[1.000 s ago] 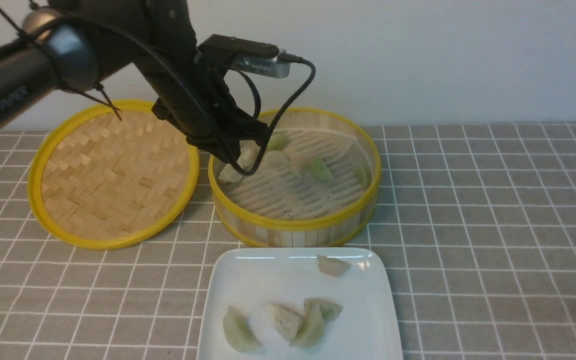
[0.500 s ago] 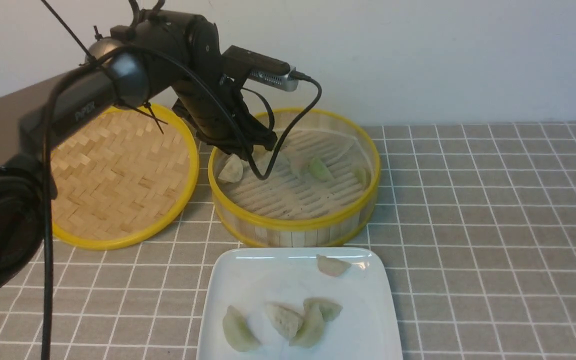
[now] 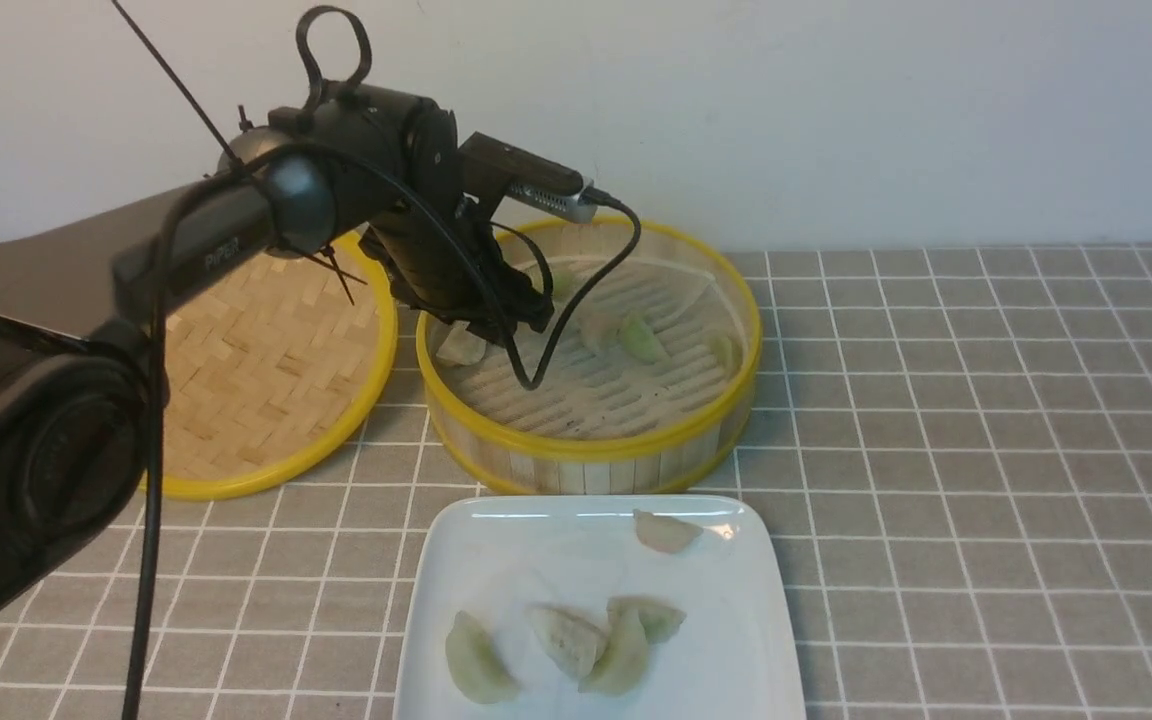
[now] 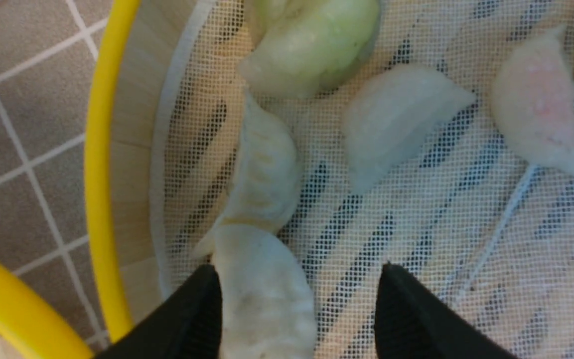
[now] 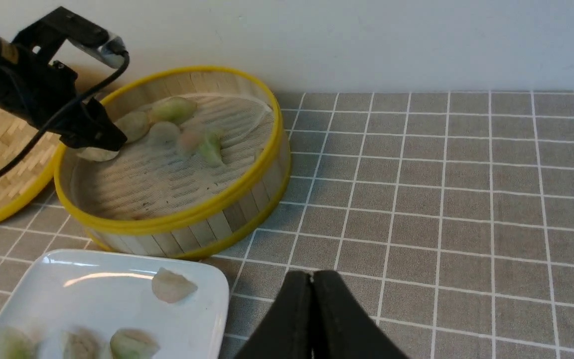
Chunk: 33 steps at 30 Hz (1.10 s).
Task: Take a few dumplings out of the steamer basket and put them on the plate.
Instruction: Use the left arm to grab a dumpling from the steamer
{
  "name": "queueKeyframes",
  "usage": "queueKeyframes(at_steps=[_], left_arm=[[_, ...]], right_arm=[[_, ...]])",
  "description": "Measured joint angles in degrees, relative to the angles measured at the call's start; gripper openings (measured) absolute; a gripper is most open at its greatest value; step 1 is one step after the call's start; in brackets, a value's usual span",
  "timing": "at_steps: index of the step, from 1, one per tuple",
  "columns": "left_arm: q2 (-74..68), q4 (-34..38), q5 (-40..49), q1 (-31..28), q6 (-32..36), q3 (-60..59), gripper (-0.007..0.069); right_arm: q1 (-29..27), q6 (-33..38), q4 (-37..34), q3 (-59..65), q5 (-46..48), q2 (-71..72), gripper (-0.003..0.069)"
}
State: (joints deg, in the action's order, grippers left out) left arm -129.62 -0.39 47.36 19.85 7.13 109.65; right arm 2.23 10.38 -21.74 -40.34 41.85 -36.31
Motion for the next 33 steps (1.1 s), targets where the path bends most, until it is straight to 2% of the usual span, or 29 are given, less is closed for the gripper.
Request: queueKeyframes(at_steps=[16,19,20,27,33], left_arm=[[-2.44,-1.88,-1.31,0.1,-0.62,0.32,0.0371],[-3.02,-1.91,-1.23,0.22,-0.56,0.39,0.0321],[-3.04,-2.09,-1.09,0.21,-0.56,0.45,0.026],[-3.04,-1.73,-0.01,0.21,-0.56,0.91,0.0258],[-0.57,0.02,8.37,0.15,-0.67,3.61,0.0256]], right_arm=[[0.0,2.2,-1.2,-0.07,-0.16,0.0,-0.0013],[0.0,2.2,-1.2,-0.07,-0.38,0.0,-0.0013],[0.0,2.26,-1.2,-0.07,-0.66,0.0,-0.0013],[0.0,2.26,-1.2,-0.07,-0.9,0.0,-0.0013],[0.0,2.3,-1.22,-0.07,-0.96,0.0,-0.0013]])
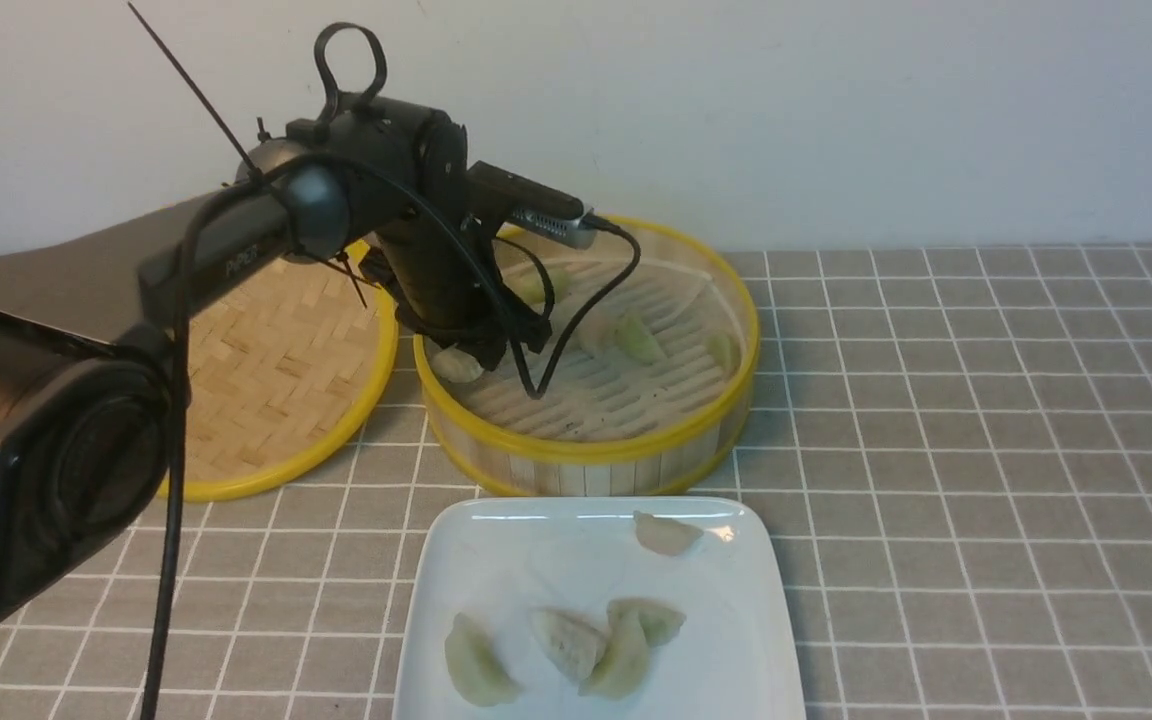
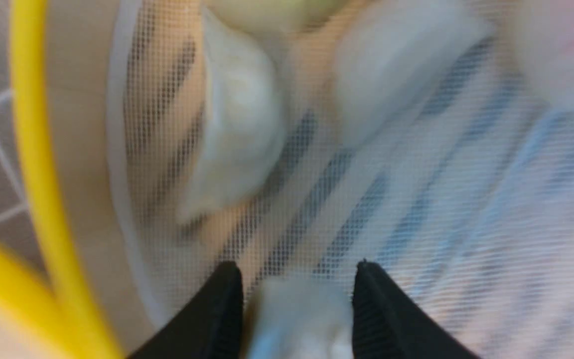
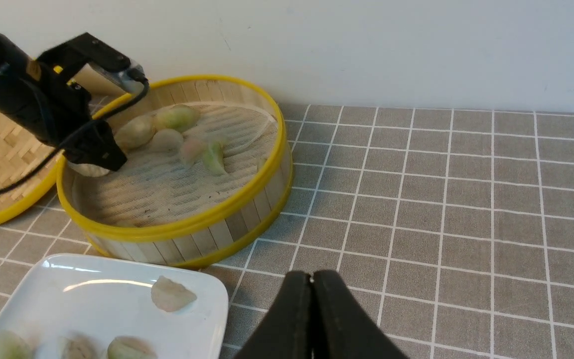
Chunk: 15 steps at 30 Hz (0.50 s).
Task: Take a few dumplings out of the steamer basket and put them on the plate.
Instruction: Use the left arm to grab a dumpling from the steamer, then use the left arm to put the dumpling into the plate
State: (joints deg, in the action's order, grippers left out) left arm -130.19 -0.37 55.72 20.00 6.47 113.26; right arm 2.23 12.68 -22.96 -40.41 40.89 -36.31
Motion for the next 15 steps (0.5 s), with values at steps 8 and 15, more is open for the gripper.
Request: queueKeyframes(at_steps=[8,15], left_arm=[[11.01,6.39,13.86,-0.06,0.87,4.2,0.0244],[15.54,13.55,14.83,1.14,2.61,-1.97,0.0244]], right_arm=[[0.0,0.0,-0.22,0.0,-0.56,0.0,-0.0013],[0.0,0.0,-0.26,0.0,-0.68,0.0,-0.0013]])
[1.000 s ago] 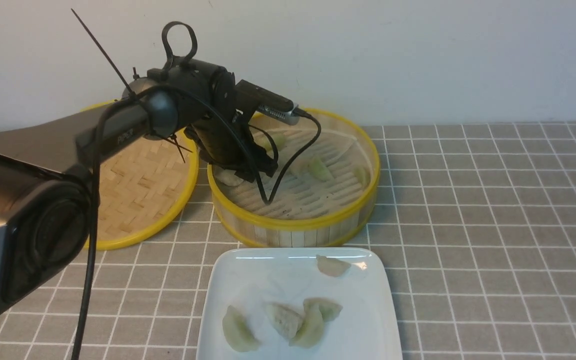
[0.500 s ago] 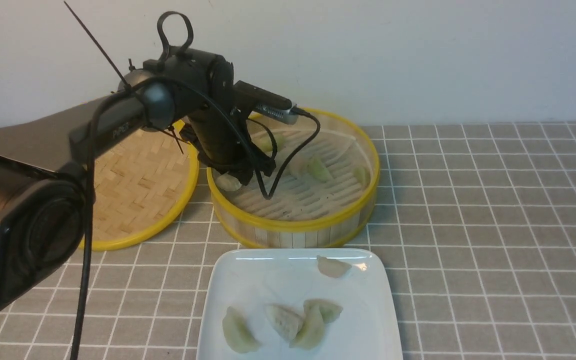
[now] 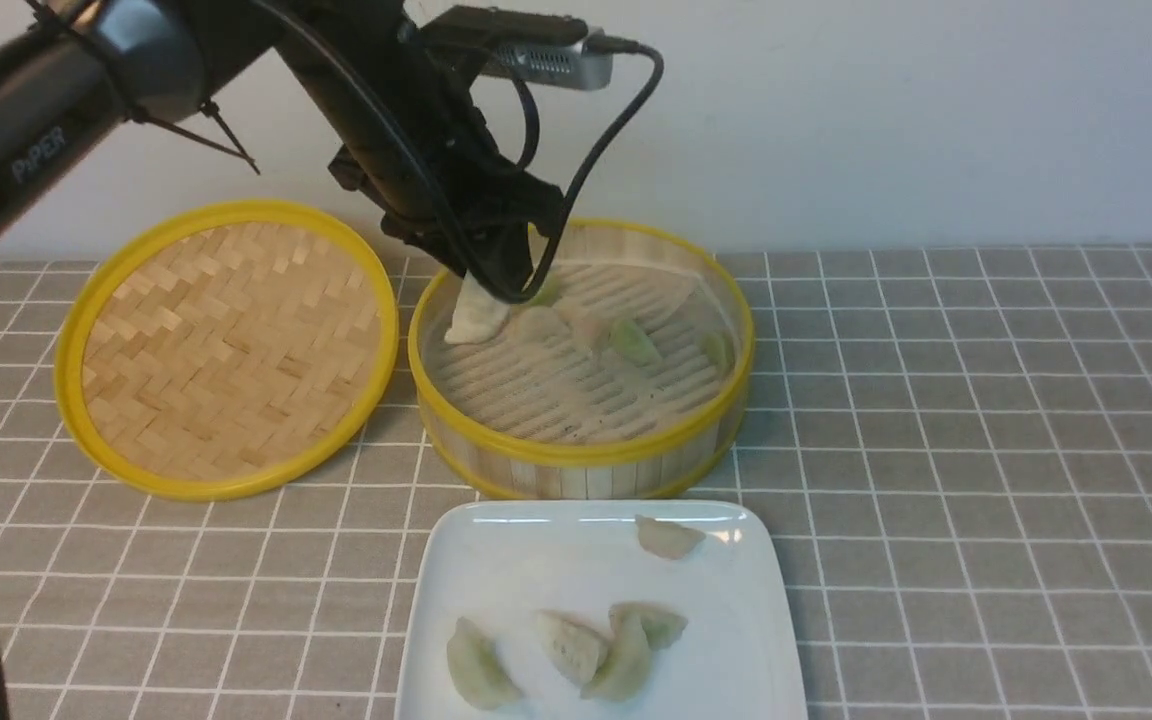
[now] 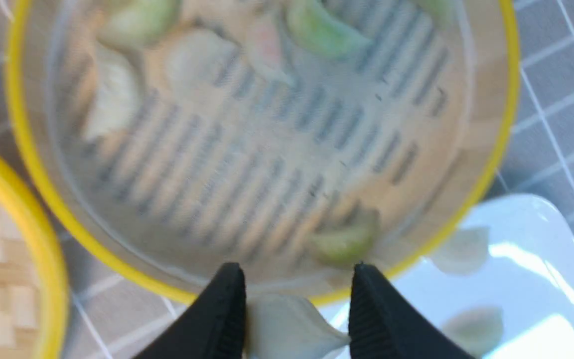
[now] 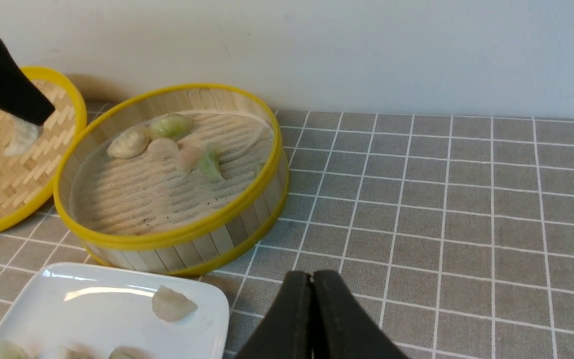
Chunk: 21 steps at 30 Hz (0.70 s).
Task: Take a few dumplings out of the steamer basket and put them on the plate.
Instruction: Use the left arm to put the dumpling into the plate
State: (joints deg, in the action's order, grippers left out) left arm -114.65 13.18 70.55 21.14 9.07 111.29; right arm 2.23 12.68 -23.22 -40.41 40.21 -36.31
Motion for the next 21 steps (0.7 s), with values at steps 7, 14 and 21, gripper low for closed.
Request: queueKeyframes(at_steps=[7,14,21], left_arm=[[2.37,0.12,0.0,4.92,0.12,-12.32,0.0244],[-3.76,-0.22,-0.48,7.86,0.12,-16.74,0.0244],[-5.54,-0.52,-0.6,7.96,0.24,-16.87,0.0248]], right_arm=[[0.0,0.0,-0.15,0.0,0.0,0.0,-0.0013],[0.0,0.0,-0.37,0.0,-0.54,0.0,-0.0013],[0.0,0.0,-0.42,-0.37,-0.74,-1.55,-0.0013]])
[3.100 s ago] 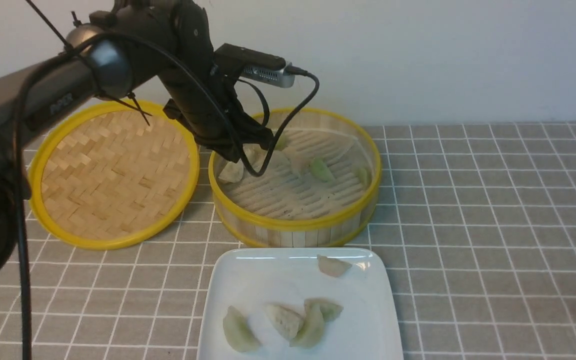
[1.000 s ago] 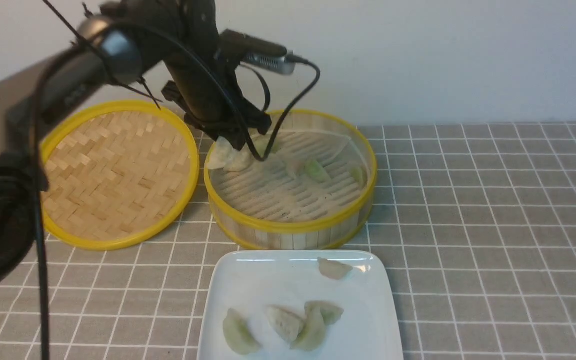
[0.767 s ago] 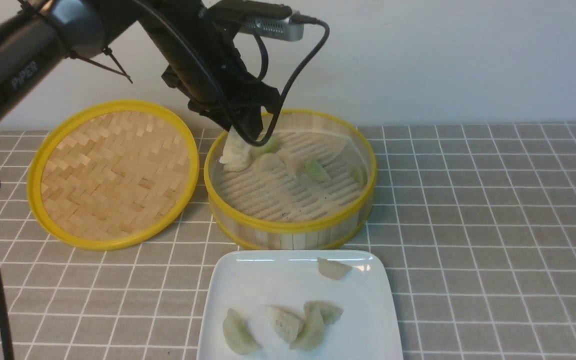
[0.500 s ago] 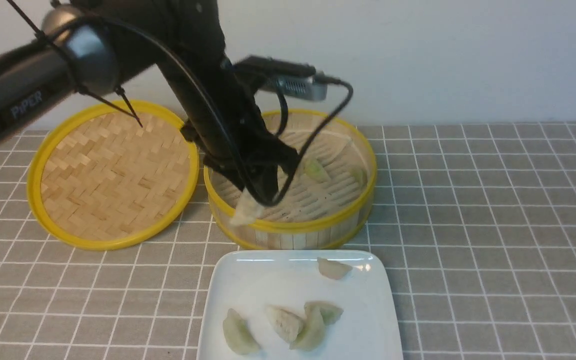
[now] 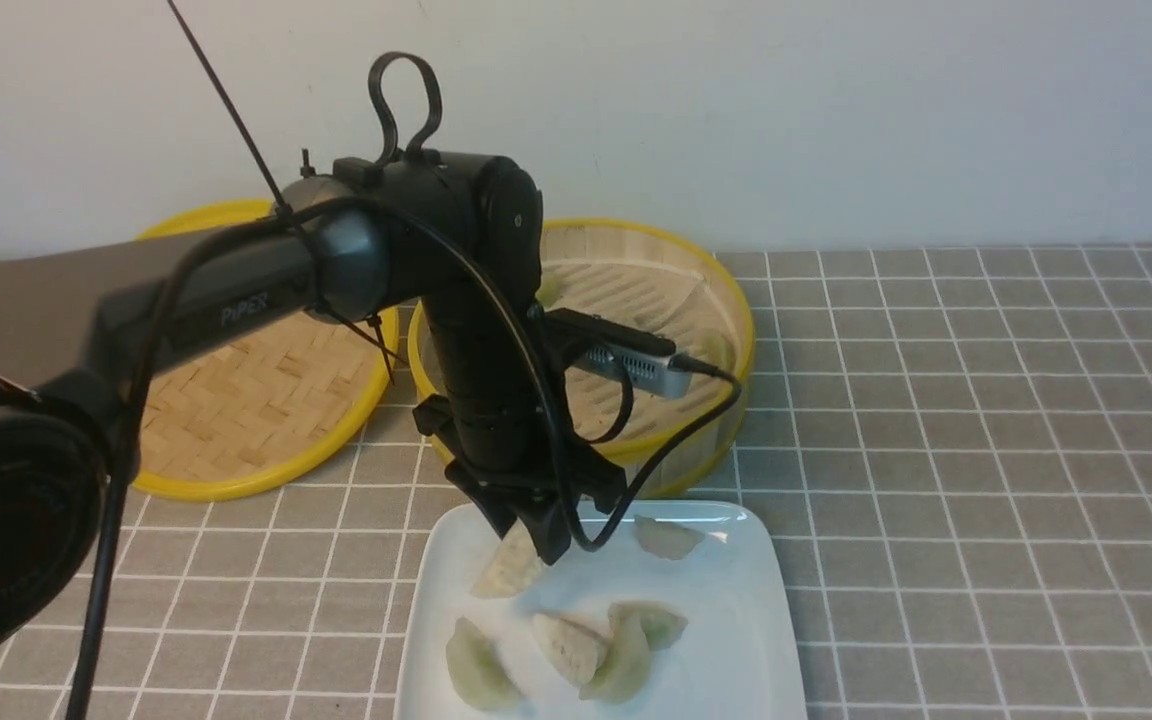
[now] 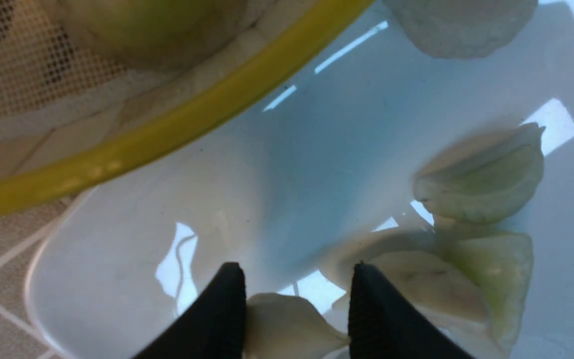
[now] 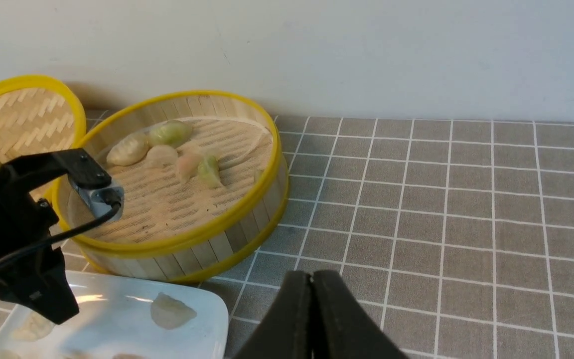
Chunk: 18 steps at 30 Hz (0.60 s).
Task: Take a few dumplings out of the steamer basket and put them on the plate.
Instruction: Use the left arm to put the dumpling into the plate, then use the right arm to grab a dumpling from inside the steamer
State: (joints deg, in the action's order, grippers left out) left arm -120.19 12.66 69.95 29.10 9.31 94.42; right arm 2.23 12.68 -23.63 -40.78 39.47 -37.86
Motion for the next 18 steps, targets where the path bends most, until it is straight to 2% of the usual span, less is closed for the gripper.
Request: queueKeyframes(at_steps=[3,6,8,10,12,13,16,17,18], left_arm=[[0.0,0.0,0.0,0.0,0.0,0.0,0.0305],[0.0,0.05,0.0,0.0,-0.22,0.0,0.0393],[0.11,0.05,0.0,0.0,-1.21,0.0,0.0419],[0.48,-0.01,0.0,0.0,-2.04,0.0,0.0407],[1.39,-0.49,0.0,0.0,-2.7,0.0,0.0358],[3.27,-1.23,0.0,0.0,-2.8,0.0,0.0273],[6.83,-2.63,0.0,0.0,-2.8,0.0,0.0135],[10.93,-4.4,0.06,-0.05,-2.8,0.0,0.0049],[13.45,-5.39,0.13,-0.05,-2.86,0.0,0.0025]], right_arm=[[0.0,0.0,-0.48,-1.37,2.18,-1.96,-0.0013],[0.0,0.0,-0.63,-4.53,6.26,-5.65,-0.0013],[0.0,0.0,-0.88,-7.51,9.17,-9.1,-0.0013],[0.0,0.0,-1.07,-11.17,11.72,-13.56,-0.0013],[0.0,0.27,-1.53,-14.03,13.74,-16.68,-0.0013],[0.0,0.88,-2.09,-16.79,15.18,-19.94,-0.0013],[0.14,1.98,-2.82,-20.54,17.73,-24.62,-0.0013],[1.15,2.33,-2.69,-22.72,19.21,-28.65,-0.0012],[2.06,2.48,-2.41,-23.95,19.66,-30.76,-0.0012]])
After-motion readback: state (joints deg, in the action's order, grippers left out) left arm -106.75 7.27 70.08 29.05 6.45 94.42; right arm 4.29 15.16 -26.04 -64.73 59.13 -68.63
